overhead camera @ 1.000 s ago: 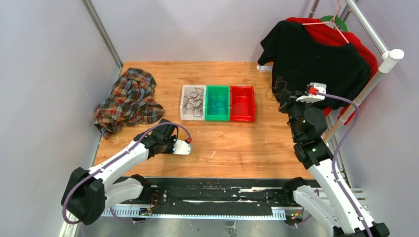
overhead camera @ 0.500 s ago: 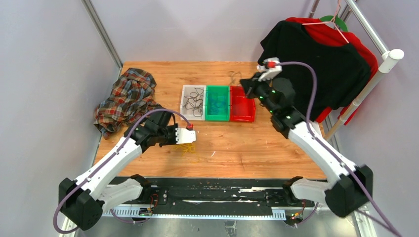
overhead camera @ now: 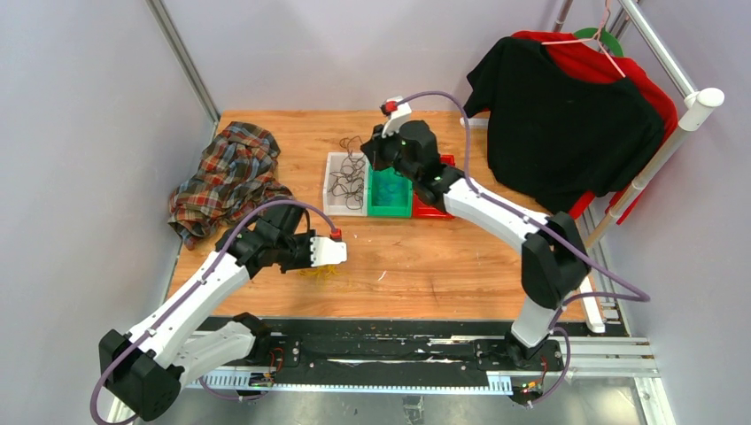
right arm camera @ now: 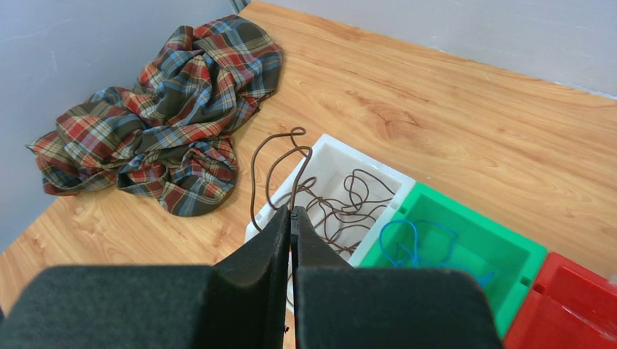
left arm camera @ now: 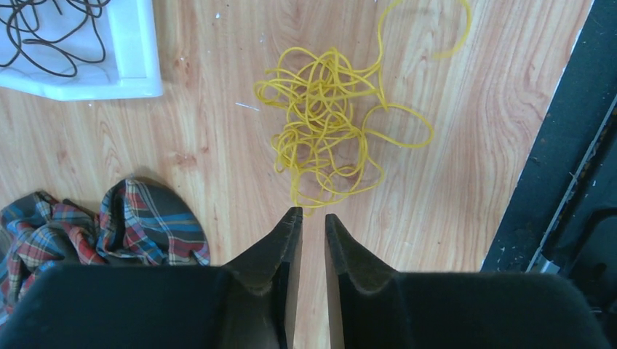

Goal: Untangle the cables

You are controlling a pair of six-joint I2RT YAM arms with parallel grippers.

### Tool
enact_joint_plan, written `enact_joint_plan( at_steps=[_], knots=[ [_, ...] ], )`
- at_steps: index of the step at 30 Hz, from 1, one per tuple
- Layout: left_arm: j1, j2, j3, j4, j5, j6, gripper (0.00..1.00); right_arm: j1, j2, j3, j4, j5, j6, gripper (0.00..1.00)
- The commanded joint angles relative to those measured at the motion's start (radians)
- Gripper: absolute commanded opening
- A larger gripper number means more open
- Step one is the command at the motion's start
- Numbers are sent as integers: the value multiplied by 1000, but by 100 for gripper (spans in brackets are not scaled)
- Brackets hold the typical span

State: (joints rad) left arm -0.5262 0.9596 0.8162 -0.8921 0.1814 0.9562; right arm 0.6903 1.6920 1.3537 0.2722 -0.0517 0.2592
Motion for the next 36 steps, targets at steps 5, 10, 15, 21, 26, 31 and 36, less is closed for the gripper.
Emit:
enact_joint_plan(
  at_steps=[5, 10, 15, 21, 26, 31, 36],
  knots=[
    [-5, -12, 40, -28, 25, -19, 37, 52, 163, 136, -22, 77, -42, 1],
    [46, 0, 112, -31, 76, -63, 54, 72, 231, 160, -54, 115, -63, 1],
    [190, 76, 220, -32, 157, -113, 66, 80, 284, 196, -94, 126, -71, 1],
    [226, 121, 228, -29, 178, -130, 81, 95, 374, 251, -140, 150, -97, 1],
    [226, 118, 207, 3, 157, -144, 83, 103, 396, 259, -157, 165, -119, 1],
    [226, 120, 202, 8, 151, -143, 84, 104, 378, 248, -157, 174, -131, 16],
    [226, 133, 178, 12, 135, -128, 84, 104, 317, 224, -139, 174, -148, 38]
  ],
)
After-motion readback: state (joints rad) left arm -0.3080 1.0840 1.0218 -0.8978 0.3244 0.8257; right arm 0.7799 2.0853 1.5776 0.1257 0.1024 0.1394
